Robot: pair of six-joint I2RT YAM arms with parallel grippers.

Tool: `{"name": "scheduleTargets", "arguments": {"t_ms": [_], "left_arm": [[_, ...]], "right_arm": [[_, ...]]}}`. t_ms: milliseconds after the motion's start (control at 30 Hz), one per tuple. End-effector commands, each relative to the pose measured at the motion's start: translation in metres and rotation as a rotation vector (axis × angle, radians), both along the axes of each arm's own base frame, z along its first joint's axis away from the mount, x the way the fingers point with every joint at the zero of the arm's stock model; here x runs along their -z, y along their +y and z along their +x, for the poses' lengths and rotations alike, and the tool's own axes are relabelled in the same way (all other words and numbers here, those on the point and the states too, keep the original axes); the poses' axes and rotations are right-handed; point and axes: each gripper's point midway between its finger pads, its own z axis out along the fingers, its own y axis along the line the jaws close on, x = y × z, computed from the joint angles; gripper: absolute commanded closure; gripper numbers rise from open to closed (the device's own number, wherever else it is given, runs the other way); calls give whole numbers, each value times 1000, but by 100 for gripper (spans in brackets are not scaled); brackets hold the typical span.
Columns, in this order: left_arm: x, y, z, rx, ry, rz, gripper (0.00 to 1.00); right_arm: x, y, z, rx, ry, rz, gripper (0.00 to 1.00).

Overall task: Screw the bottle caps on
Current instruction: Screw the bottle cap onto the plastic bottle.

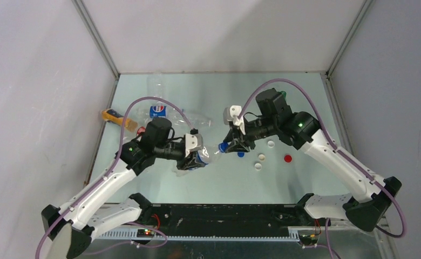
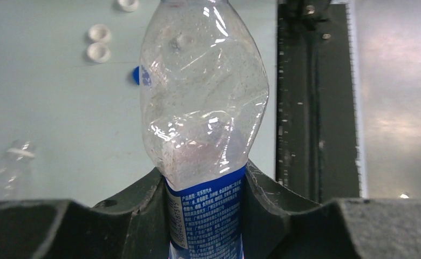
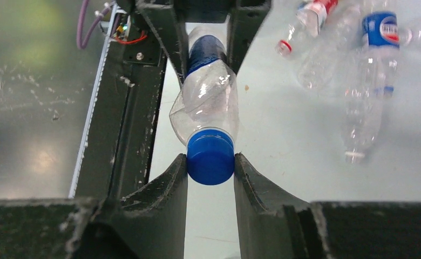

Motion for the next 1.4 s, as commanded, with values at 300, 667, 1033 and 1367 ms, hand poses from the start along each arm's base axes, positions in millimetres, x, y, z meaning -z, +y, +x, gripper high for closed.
{"name": "scheduleTargets", "arguments": {"t_ms": [300, 667, 1033, 1367], "left_arm": [[-100, -22, 76, -348, -615, -320, 100], [-84, -25, 79, -453, -773, -349, 100], [-18, -3, 87, -472, -513, -157, 100], [-17, -17, 46, -162, -321, -141, 100]], "right_arm": [[43, 30, 41, 724, 710, -101, 100], [46, 35, 64, 1111, 1081, 110, 81], [-33, -9, 68, 861, 640, 304, 9], [-60, -36, 30, 347, 58, 283, 6]]}}
